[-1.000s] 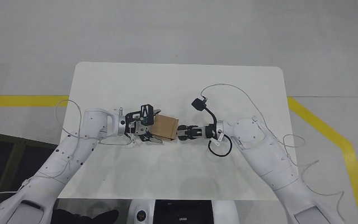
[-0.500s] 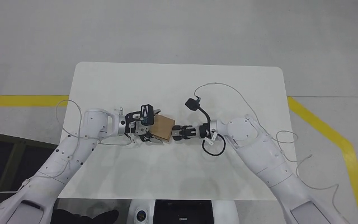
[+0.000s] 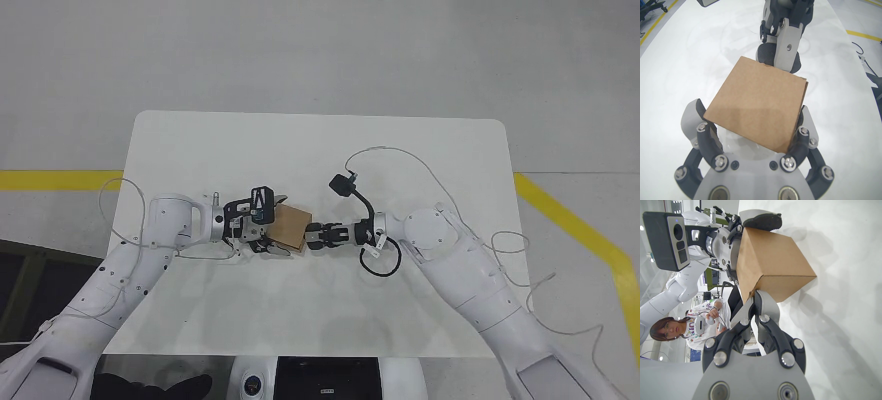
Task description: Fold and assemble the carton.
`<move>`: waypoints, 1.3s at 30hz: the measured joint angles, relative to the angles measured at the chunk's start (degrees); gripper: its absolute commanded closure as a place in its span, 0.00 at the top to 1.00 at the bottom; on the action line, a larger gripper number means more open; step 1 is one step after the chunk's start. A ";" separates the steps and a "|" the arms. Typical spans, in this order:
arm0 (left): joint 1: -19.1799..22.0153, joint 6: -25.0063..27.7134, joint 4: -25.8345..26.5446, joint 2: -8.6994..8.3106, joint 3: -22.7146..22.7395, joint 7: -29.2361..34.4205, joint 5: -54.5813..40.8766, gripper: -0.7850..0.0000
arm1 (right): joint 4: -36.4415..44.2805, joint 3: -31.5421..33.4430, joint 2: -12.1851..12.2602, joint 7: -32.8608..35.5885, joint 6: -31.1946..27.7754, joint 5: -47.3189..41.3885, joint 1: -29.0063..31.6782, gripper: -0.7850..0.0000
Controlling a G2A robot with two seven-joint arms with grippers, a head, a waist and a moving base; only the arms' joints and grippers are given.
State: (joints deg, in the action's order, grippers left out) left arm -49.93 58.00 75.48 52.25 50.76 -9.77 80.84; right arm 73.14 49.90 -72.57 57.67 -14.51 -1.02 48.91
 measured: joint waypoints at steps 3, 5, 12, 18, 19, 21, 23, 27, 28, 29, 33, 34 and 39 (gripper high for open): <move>0.03 0.00 -0.14 -0.07 0.20 -0.13 -0.04 1.00 | 0.00 1.19 0.39 0.33 -0.39 0.07 0.18 0.09; -0.06 0.00 -0.14 -0.18 0.33 -0.32 -0.14 1.00 | 0.36 2.60 0.86 0.64 -0.94 0.27 0.59 0.09; -0.95 0.00 0.41 -1.32 1.02 -1.27 -0.80 1.00 | 2.96 7.89 2.59 2.16 -4.54 -0.21 2.91 0.13; -3.25 0.00 3.00 -4.00 3.07 -3.33 -1.63 1.00 | 4.48 10.61 3.42 2.64 -8.43 -2.02 4.29 0.16; -3.66 0.00 3.65 -4.54 3.47 -3.72 -1.89 1.00 | 4.64 10.90 3.51 2.78 -9.22 -2.27 4.37 0.16; -4.63 0.00 5.34 -5.89 4.51 -4.99 -3.01 1.00 | 4.96 11.55 3.72 2.93 -11.12 -2.58 4.48 0.18; -5.36 0.00 6.79 -7.16 5.65 -6.01 -4.13 1.00 | 5.11 12.19 3.91 2.82 -12.79 -2.83 4.53 0.22; -6.62 0.00 9.38 -9.98 8.96 -7.75 -7.68 1.00 | 4.56 14.35 4.45 2.02 -17.32 -2.95 4.20 0.42; -6.81 0.00 9.52 -10.48 9.80 -7.90 -8.67 1.00 | 4.26 14.97 4.59 1.70 -18.44 -2.76 4.07 0.48; -6.95 0.00 9.53 -10.92 10.69 -7.89 -9.66 1.00 | 3.88 15.63 4.75 1.36 -19.49 -2.43 3.94 0.56; -7.09 0.00 8.65 -12.11 14.23 -6.09 -14.57 1.00 | 1.90 18.78 5.51 -1.01 -23.31 -0.13 3.47 1.00; -6.99 0.00 8.23 -12.21 14.77 -5.31 -15.58 1.00 | 1.57 19.44 5.68 -1.60 -24.04 0.40 3.40 1.00; -5.69 -1.64 5.44 -11.91 15.70 -0.34 -21.24 1.00 | 0.66 23.21 6.55 -5.61 -28.35 3.01 3.28 1.00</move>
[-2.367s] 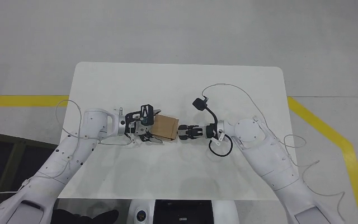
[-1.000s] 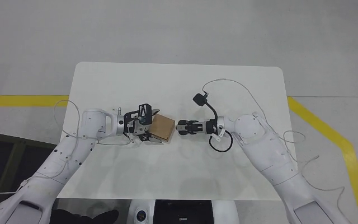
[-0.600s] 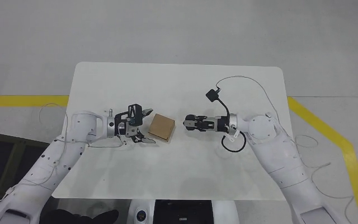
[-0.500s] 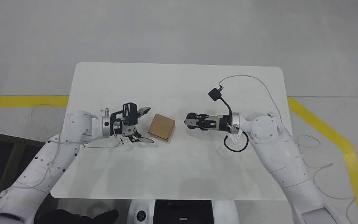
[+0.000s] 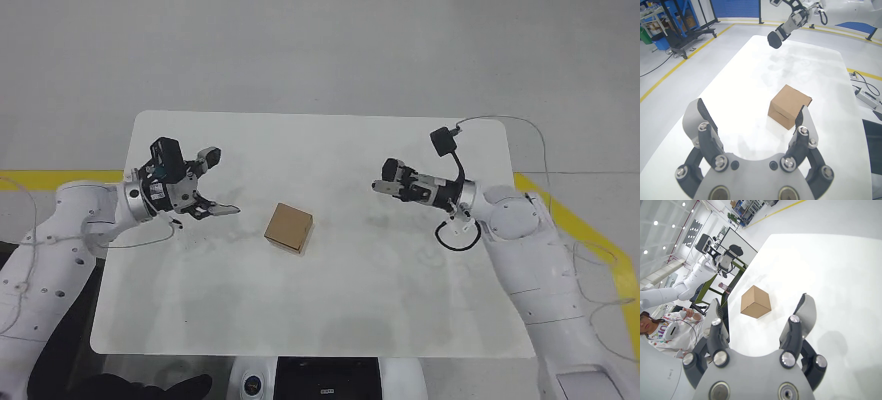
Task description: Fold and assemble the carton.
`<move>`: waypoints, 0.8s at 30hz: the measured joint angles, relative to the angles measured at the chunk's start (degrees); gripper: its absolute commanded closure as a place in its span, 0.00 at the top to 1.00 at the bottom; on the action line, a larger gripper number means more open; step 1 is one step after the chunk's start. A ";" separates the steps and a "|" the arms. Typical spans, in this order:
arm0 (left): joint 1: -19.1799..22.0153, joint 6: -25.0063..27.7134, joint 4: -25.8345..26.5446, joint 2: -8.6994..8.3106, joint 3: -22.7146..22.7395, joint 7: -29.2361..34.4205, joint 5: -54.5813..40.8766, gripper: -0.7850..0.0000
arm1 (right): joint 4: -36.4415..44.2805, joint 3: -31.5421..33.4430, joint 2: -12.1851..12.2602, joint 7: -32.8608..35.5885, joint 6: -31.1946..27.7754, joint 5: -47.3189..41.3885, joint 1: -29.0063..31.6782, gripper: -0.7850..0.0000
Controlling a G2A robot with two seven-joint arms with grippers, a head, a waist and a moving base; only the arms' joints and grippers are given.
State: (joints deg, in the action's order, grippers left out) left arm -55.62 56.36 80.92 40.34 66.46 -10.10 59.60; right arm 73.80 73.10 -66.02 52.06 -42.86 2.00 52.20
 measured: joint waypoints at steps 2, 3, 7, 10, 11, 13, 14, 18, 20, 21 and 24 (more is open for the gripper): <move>0.89 -0.72 -1.00 0.27 -0.22 1.55 -1.34 1.00 | -0.25 1.38 0.28 -2.02 -1.35 1.25 0.00 1.00; 1.60 -1.10 -1.63 0.46 -0.36 2.31 -1.91 1.00 | -0.38 2.21 0.44 -3.50 -2.22 2.24 0.02 1.00; 4.18 -2.10 -3.97 1.05 -0.56 3.50 -2.31 1.00 | -0.57 4.78 0.94 -8.48 -4.26 7.41 -0.27 1.00; 6.10 -1.94 -5.83 1.45 -0.74 3.97 -2.05 1.00 | -0.71 6.85 1.32 -12.58 -4.64 11.53 -0.38 1.00; 6.62 -1.84 -6.36 1.55 -0.77 4.08 -1.85 1.00 | -0.69 7.50 1.44 -13.80 -4.52 12.85 -0.35 1.00; 7.64 -1.42 -7.57 1.76 -0.77 4.11 -1.58 1.00 | -0.60 8.96 1.74 -16.42 -4.07 16.06 -0.24 1.00; 8.14 -1.21 -8.25 1.85 -0.69 4.05 -1.42 1.00 | -0.55 9.85 1.92 -17.86 -3.72 17.89 -0.17 1.00; 9.10 -0.62 -9.92 2.05 -0.32 3.65 -0.84 1.00 | -0.38 12.35 2.42 -22.31 -2.34 22.80 0.46 1.00; 9.31 -0.37 -10.43 2.11 -0.06 3.41 -0.64 1.00 | -0.37 13.16 2.61 -23.86 -1.63 24.40 0.71 1.00; 9.41 -0.16 -10.69 2.14 0.11 3.29 -0.52 1.00 | -0.45 13.57 2.71 -24.79 -1.36 25.04 0.87 1.00; 9.57 0.26 -11.17 2.20 0.48 3.07 -0.23 1.00 | -0.86 14.47 2.96 -26.71 -1.06 26.10 1.15 1.00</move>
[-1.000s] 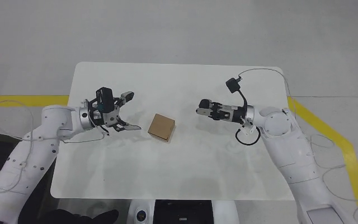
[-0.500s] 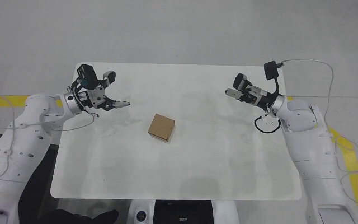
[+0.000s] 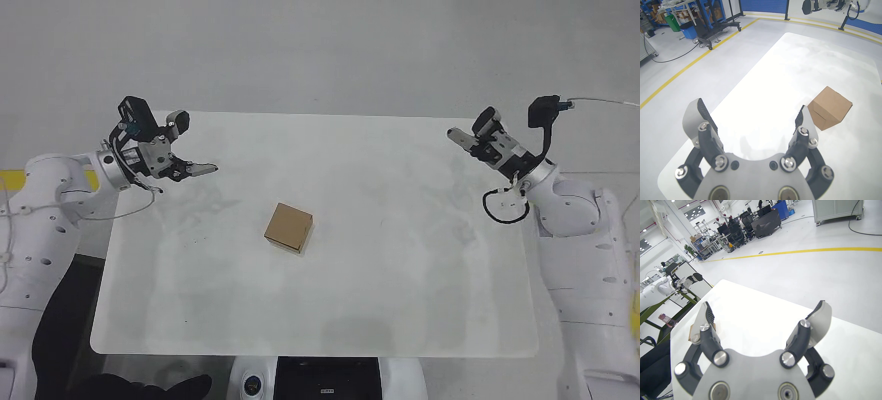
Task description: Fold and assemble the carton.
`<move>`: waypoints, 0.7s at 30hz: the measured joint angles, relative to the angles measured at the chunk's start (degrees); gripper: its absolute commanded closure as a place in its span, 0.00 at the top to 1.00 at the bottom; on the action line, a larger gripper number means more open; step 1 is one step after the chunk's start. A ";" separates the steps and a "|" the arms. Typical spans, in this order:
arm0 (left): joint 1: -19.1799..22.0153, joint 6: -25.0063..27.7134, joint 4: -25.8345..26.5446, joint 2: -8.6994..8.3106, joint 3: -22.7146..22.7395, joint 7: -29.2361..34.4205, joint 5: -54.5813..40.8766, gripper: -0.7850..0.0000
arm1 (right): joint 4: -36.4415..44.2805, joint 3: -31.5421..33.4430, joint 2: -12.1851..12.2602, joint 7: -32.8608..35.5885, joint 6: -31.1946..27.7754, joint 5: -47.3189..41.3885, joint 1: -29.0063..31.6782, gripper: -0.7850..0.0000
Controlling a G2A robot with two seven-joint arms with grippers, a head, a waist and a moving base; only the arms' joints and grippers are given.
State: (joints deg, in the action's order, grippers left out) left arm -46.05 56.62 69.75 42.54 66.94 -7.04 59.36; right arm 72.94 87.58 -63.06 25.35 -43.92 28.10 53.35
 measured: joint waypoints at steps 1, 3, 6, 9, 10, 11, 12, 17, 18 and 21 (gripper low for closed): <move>0.02 0.09 -0.12 0.02 0.10 -0.05 0.06 1.00 | -0.10 0.20 0.07 -0.42 -0.01 0.22 0.06 1.00; 0.04 0.23 -0.38 0.09 0.29 -0.11 0.13 1.00 | -0.24 0.57 0.24 -1.09 -0.18 0.74 0.16 1.00; -0.01 0.57 -0.70 0.20 0.39 -0.10 0.08 1.00 | -0.38 0.96 0.39 -1.89 -0.29 0.92 0.29 1.00; -0.02 0.64 -0.75 0.21 0.39 -0.07 0.01 1.00 | -0.38 0.95 0.39 -1.89 -0.29 0.91 0.29 1.00; -0.02 0.64 -0.75 0.21 0.39 -0.07 0.01 1.00 | -0.38 0.95 0.38 -1.88 -0.29 0.91 0.29 1.00; -0.02 0.64 -0.75 0.21 0.39 -0.07 0.01 1.00 | -0.38 0.95 0.38 -1.87 -0.29 0.91 0.29 1.00; -0.02 0.64 -0.74 0.21 0.39 -0.07 0.01 1.00 | -0.38 0.95 0.38 -1.87 -0.29 0.90 0.29 1.00; -0.02 0.63 -0.74 0.21 0.38 -0.07 0.01 1.00 | -0.38 0.95 0.38 -1.87 -0.28 0.90 0.29 1.00; -0.02 0.63 -0.74 0.21 0.38 -0.07 0.01 1.00 | -0.38 0.95 0.38 -1.87 -0.28 0.90 0.29 1.00; -0.02 0.63 -0.74 0.21 0.38 -0.07 0.01 1.00 | -0.38 0.95 0.38 -1.87 -0.28 0.90 0.29 1.00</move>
